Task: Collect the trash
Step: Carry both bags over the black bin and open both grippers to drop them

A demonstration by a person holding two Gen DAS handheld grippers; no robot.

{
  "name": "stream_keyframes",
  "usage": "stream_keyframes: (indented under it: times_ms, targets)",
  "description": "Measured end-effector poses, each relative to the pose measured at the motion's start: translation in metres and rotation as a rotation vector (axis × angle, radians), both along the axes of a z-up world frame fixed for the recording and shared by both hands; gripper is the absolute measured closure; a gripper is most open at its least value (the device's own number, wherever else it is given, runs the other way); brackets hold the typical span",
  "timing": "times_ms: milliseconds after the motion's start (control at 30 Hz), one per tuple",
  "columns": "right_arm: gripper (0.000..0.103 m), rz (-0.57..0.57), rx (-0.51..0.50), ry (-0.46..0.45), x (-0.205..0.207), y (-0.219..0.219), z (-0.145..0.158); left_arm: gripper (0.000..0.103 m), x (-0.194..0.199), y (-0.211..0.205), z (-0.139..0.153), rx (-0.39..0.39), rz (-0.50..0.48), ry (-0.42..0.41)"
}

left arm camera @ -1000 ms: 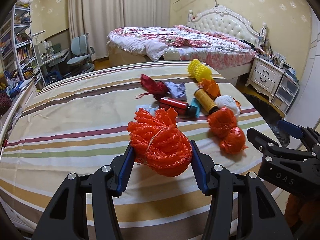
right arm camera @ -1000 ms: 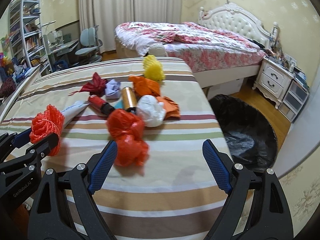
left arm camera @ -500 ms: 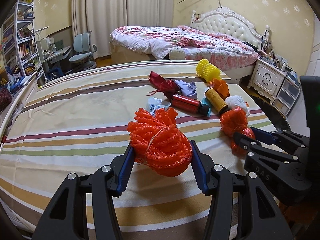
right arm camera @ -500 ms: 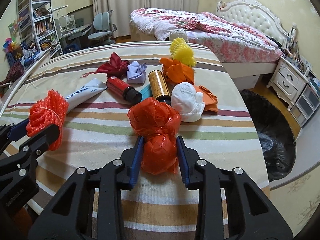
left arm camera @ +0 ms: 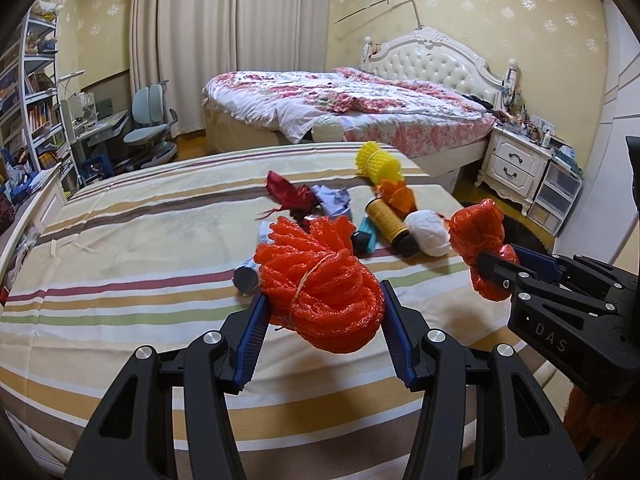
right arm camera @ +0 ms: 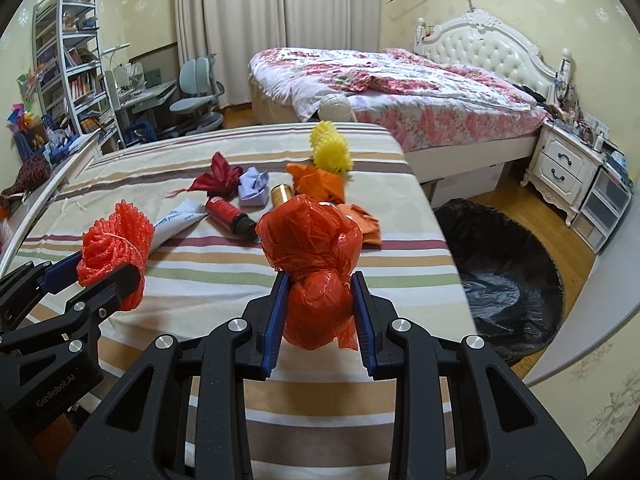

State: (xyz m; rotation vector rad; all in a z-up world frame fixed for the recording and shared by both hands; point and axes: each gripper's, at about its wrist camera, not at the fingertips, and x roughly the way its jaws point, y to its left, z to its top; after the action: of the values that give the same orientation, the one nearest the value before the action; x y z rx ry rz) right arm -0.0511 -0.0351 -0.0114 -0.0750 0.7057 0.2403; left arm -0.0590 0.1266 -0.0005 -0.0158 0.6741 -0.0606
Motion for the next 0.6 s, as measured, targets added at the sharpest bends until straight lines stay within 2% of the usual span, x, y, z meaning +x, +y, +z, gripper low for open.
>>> stream_keyframes:
  times_ms: [300,600]
  targets:
    - [0.072,-0.102,0.003,-0.048,0.007,-0.044,0.011,0.050,0.014,-0.040,0.016,0.006,-0.066,-0.066]
    - [0.072,-0.248,0.006,-0.065,0.043,-0.103,0.007,0.050,0.062,-0.097,0.010,0.006,-0.170,-0.082]
